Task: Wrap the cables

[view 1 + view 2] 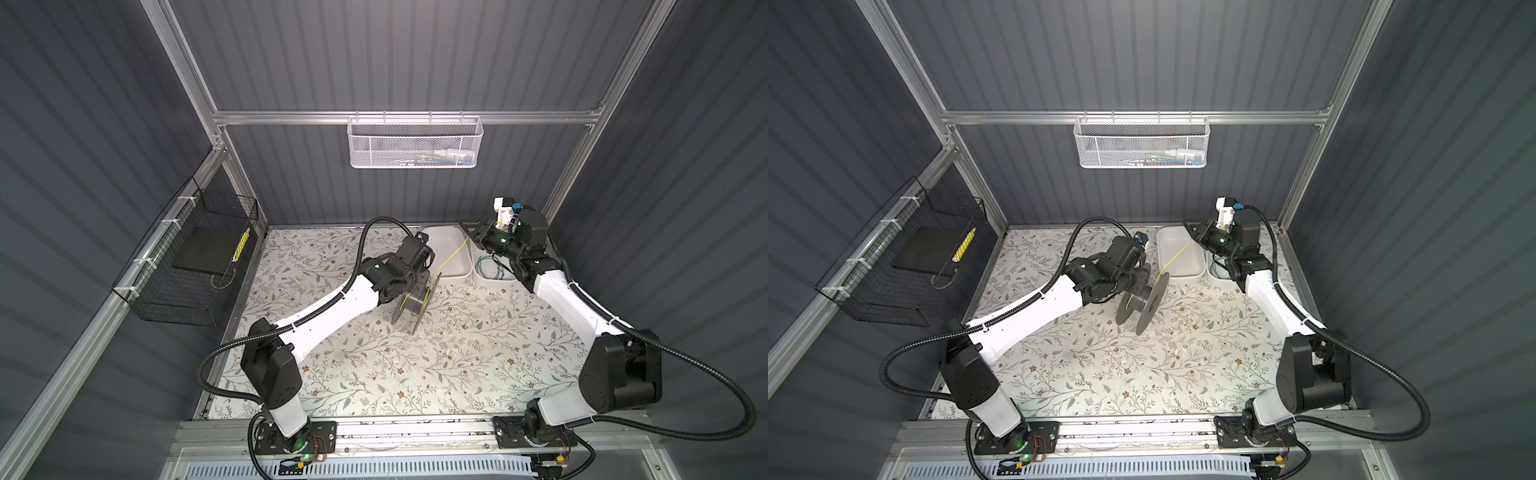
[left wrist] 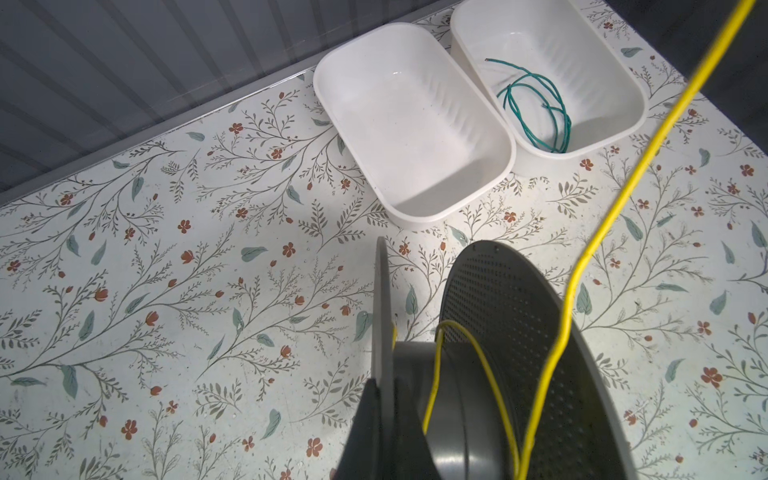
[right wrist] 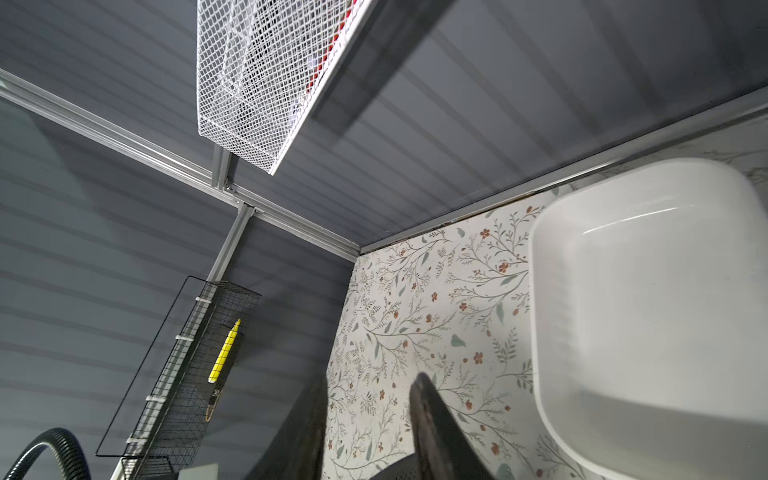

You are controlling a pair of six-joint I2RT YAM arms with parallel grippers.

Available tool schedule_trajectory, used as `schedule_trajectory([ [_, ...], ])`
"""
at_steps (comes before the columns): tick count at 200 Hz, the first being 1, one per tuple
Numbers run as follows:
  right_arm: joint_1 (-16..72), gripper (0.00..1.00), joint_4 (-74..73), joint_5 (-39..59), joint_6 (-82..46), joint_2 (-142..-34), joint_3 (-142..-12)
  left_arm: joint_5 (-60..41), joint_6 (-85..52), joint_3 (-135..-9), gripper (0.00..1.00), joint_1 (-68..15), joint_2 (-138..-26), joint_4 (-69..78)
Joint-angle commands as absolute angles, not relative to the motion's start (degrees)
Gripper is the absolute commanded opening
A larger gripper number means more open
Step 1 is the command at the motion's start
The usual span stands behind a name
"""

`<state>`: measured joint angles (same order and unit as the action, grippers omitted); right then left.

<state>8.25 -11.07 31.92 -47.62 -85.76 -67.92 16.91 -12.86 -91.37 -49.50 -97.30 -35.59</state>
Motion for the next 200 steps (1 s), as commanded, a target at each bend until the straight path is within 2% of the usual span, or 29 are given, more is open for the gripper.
schedule_trajectory([
  [1,6.74,0.36,-6.25,31.11,-44.49,-84.35,-68.32,16.22,-13.78,-91.32,0.0,-49.31,-93.86,-32.83],
  [74,3.16,0.38,0.4,30.45,-38.96,-79.03,-65.27,14.71,-14.71,-91.06,0.0,-48.78,-93.95,-32.35],
  [108,2.22,0.13,2.24,28.88,-36.05,-78.18,-66.0,13.87,-15.3,-90.49,0.0,-48.65,-94.04,-31.8],
  [125,2.12,0.06,1.41,29.26,-36.09,-78.16,-65.91,13.71,-15.42,-90.27,0.0,-48.69,-93.96,-31.68],
  [145,2.11,0.05,1.67,28.45,-36.04,-77.5,-65.96,13.53,-15.56,-89.61,0.0,-48.69,-93.78,-31.67],
  [152,2.19,0.0,2.18,27.29,-35.3,-77.02,-66.09,13.48,-15.58,-89.35,0.0,-48.68,-93.7,-31.73],
  [200,1.61,0.0,1.95,24.33,-33.4,-77.33,-69.23,10.91,-14.74,-86.71,0.0,-48.67,-91.26,-32.36],
])
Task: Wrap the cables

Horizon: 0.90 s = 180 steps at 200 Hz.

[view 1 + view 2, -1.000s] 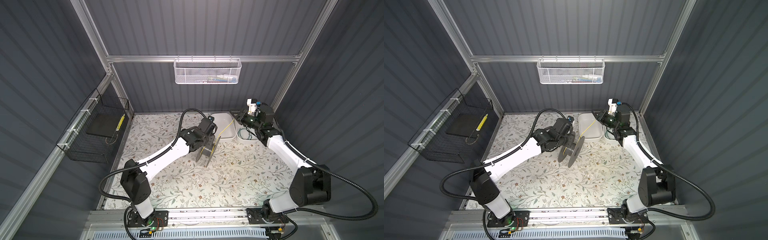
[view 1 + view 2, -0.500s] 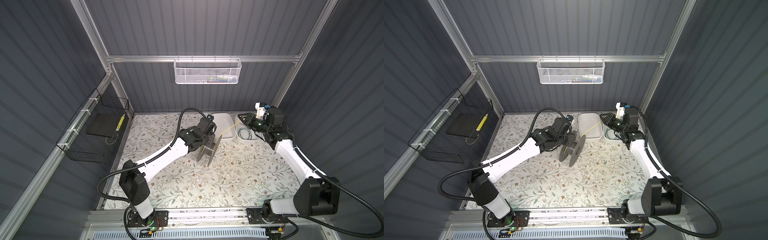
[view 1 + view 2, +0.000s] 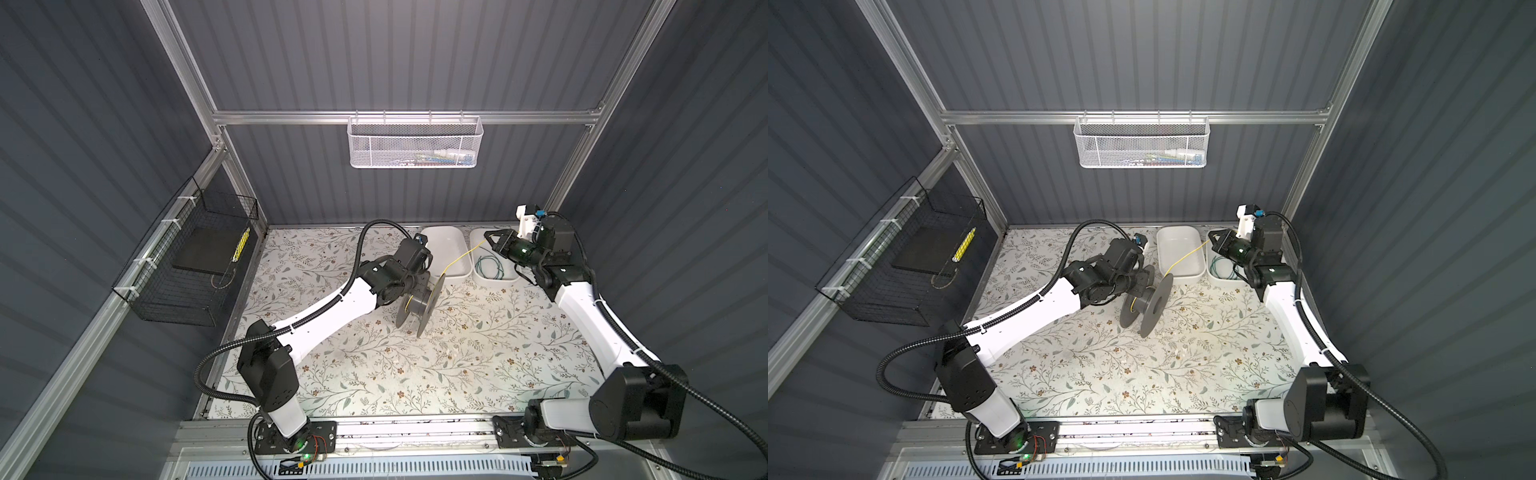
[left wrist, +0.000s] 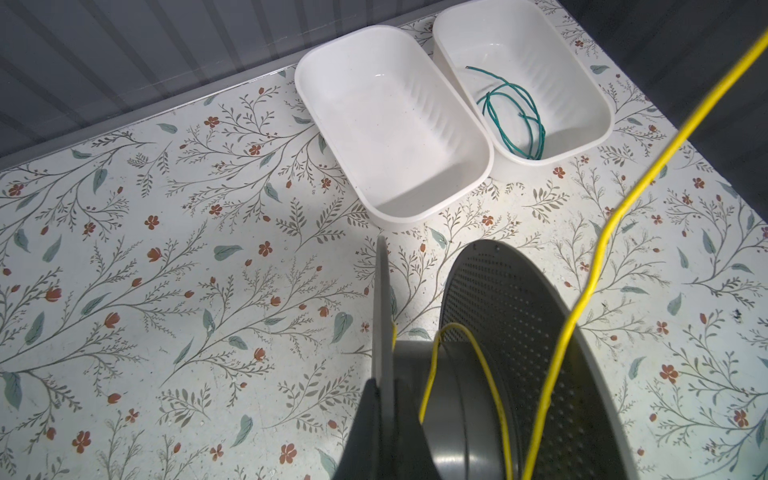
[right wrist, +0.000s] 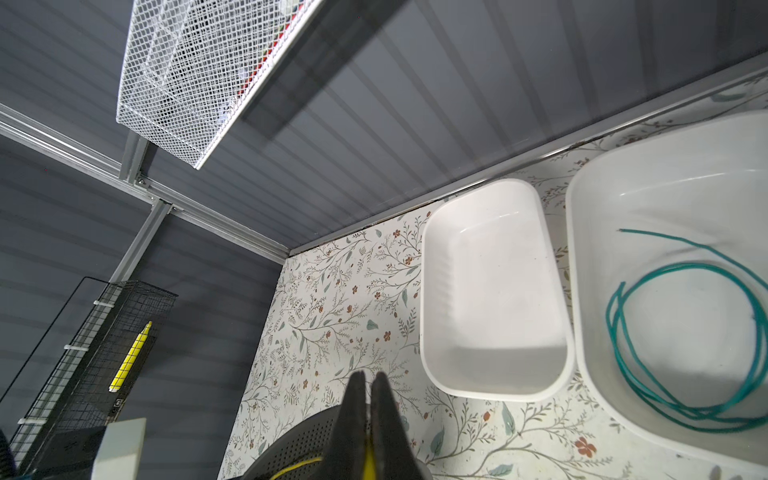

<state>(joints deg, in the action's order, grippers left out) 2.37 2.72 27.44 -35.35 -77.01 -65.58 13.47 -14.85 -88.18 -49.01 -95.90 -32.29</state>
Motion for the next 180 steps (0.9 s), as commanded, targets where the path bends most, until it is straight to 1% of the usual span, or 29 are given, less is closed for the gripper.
schedule_trajectory([
  [1,1.6,0.0,1.94,24.25,-33.27,-77.47,-69.37,10.77,-14.66,-86.59,0.0,-48.68,-91.16,-32.4],
  [18,0.8,0.0,2.87,20.95,-31.67,-80.42,-71.91,9.81,-13.59,-84.5,0.0,-48.62,-87.92,-34.07],
  [36,-1.83,0.0,0.29,21.84,-33.8,-83.74,-72.64,9.82,-12.84,-81.6,0.0,-48.67,-83.74,-35.89],
  [51,-2.91,0.0,-0.54,22.24,-34.42,-85.98,-74.02,9.39,-12.48,-76.21,0.0,-48.64,-81.07,-36.97],
  [75,-3.22,0.0,-1.55,23.35,-35.75,-88.55,-76.66,8.79,-12.4,-71.56,0.0,-48.66,-78.34,-39.24],
  [104,-3.25,0.0,-2.07,23.22,-36.4,-90.43,-77.23,6.7,-12.48,-67.53,0.0,-48.65,-72.82,-38.45],
  [129,-3.04,0.0,-5.43,23.33,-37.42,-90.45,-71.06,6.92,-12.72,-68.38,0.0,-48.65,-68.98,-37.88],
  [180,0.81,0.0,-17.54,20.82,-42.03,-86.13,-52.18,5.81,-15.42,-77.51,0.0,-48.47,-68.73,-33.84],
])
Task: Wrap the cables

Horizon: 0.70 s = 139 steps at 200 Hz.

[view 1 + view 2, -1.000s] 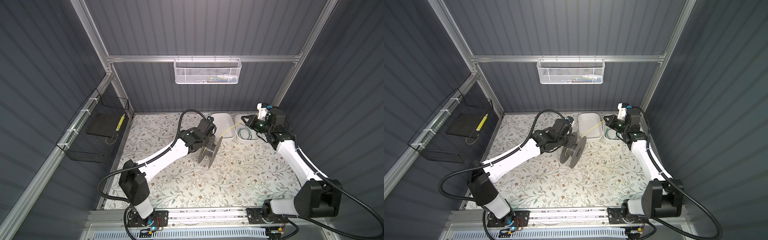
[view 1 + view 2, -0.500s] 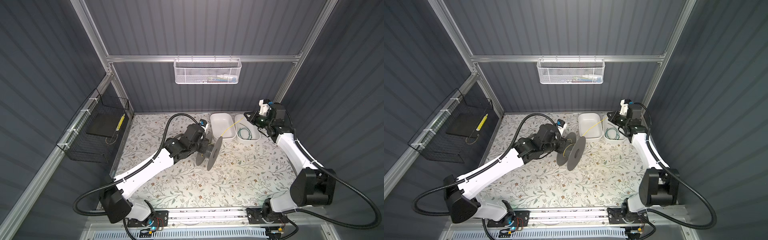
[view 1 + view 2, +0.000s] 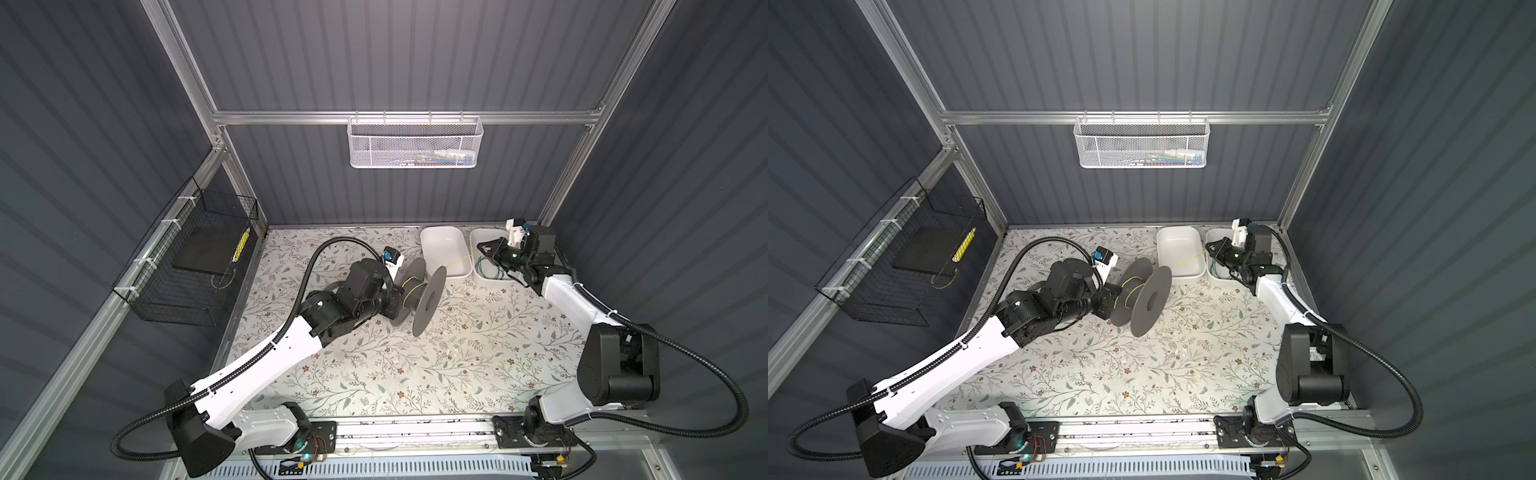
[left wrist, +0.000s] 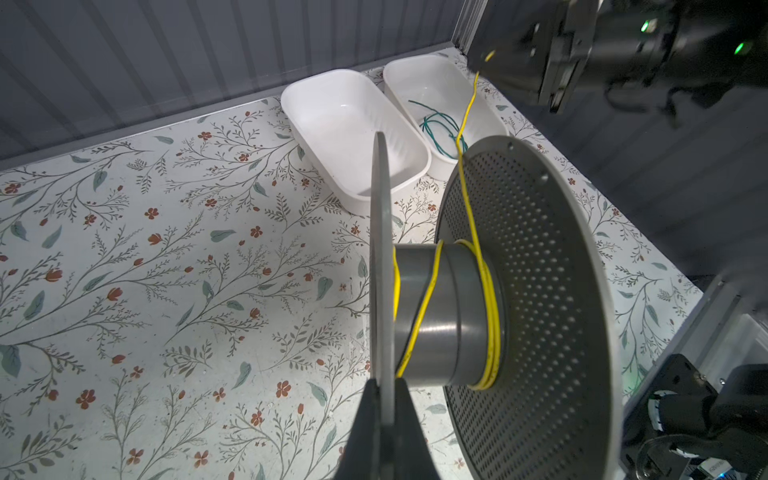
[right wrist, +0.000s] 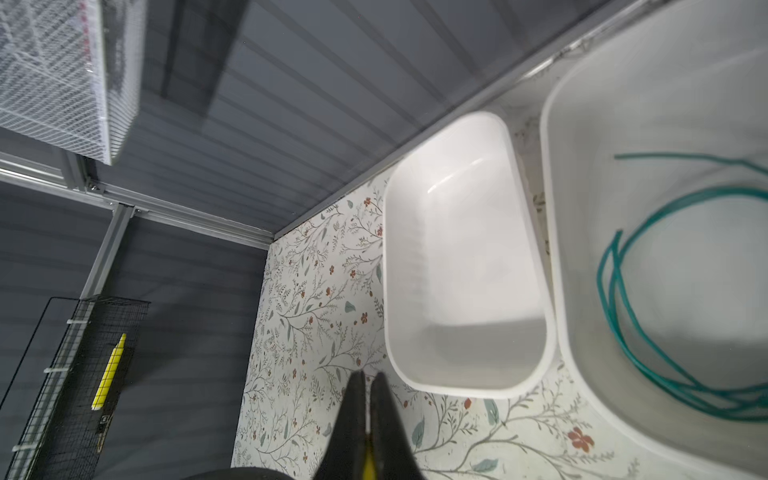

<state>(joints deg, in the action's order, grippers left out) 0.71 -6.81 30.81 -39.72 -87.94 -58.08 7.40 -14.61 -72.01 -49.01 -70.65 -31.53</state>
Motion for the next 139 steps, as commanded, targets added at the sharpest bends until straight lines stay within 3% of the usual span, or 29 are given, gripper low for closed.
schedule_trajectory([
  [1,0.89,0.0,-17.91,20.74,-42.11,-86.04,-51.88,5.68,-15.49,-77.69,0.0,-48.45,-68.73,-33.58],
  [36,6.55,0.0,-23.41,15.04,-44.15,-81.71,-41.14,4.36,-20.03,-84.04,0.0,-47.82,-69.72,-26.35],
  [101,24.65,0.0,-34.38,0.93,-52.75,-72.97,-24.24,15.5,-32.53,-84.03,0.0,-46.45,-73.89,-9.48],
  [139,31.44,0.0,-30.59,-8.53,-52.45,-66.51,-24.28,22.41,-34.56,-83.16,0.0,-46.44,-79.53,-5.96],
])
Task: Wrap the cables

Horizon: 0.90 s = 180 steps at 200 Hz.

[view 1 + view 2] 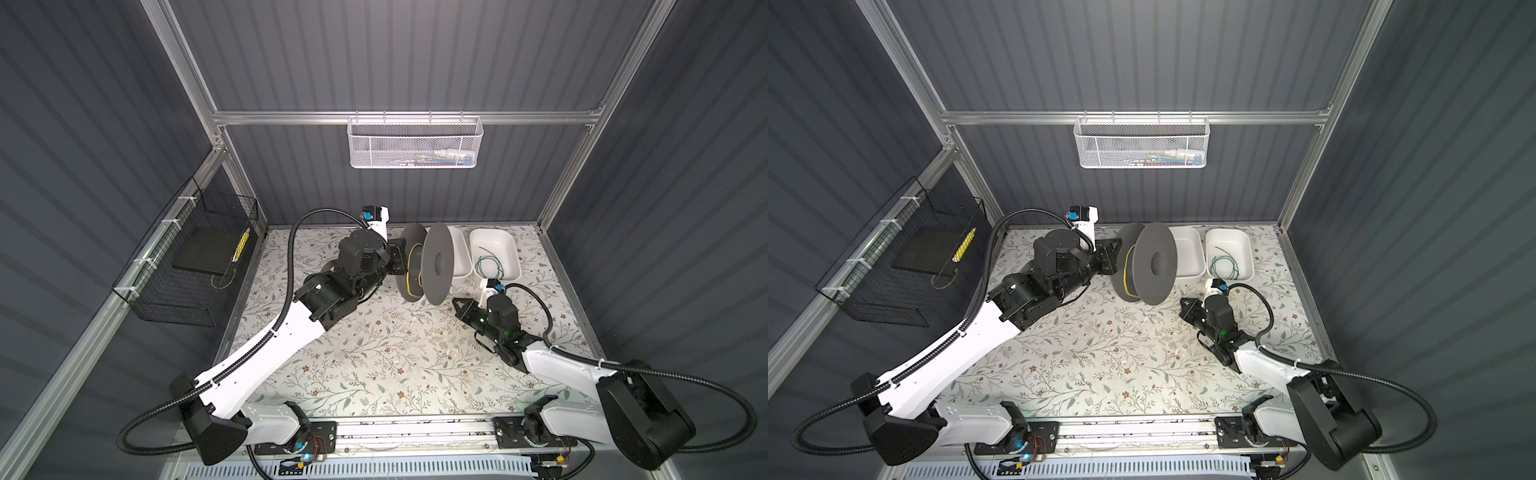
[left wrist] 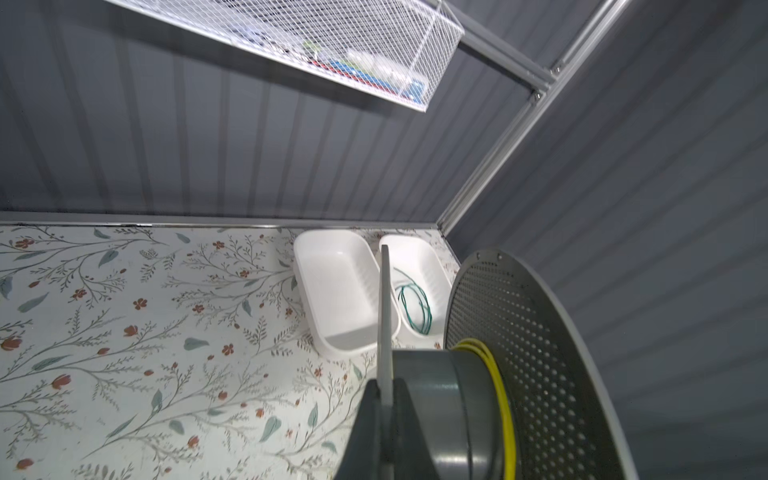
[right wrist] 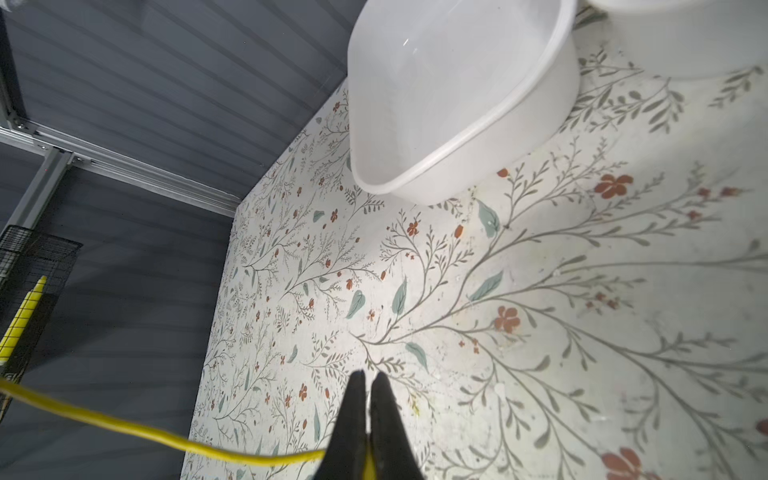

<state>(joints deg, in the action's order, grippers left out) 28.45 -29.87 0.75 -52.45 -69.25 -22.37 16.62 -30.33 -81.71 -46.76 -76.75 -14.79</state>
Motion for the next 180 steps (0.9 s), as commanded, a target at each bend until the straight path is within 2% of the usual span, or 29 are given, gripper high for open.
schedule_trajectory([
  [1,31.45,0.0,-30.41,-8.66,-52.37,-66.61,-24.44,22.41,-34.55,-83.06,0.0,-46.42,-79.71,-5.88],
  [42,30.76,0.0,-33.84,-6.97,-52.73,-70.45,-24.71,24.9,-34.19,-75.44,0.0,-46.32,-82.53,-1.65],
  [93,31.11,0.0,-33.8,-4.45,-53.31,-71.93,-24.37,25.85,-31.74,-73.44,0.0,-46.3,-83.09,-3.6],
  [119,30.38,0.05,-34.3,-4.17,-53.76,-73.87,-23.28,24.7,-30.32,-72.75,0.0,-46.18,-82.24,-4.48],
  [132,29.62,0.15,-33.84,-2.45,-53.8,-74.59,-23.34,23.83,-29.43,-72.96,0.0,-46.23,-82.07,-6.45],
  [180,28.45,0.2,-30.98,4.38,-52.87,-71.46,-22.53,27.32,-28.85,-68.51,0.0,-46.05,-78.63,-8.16],
])
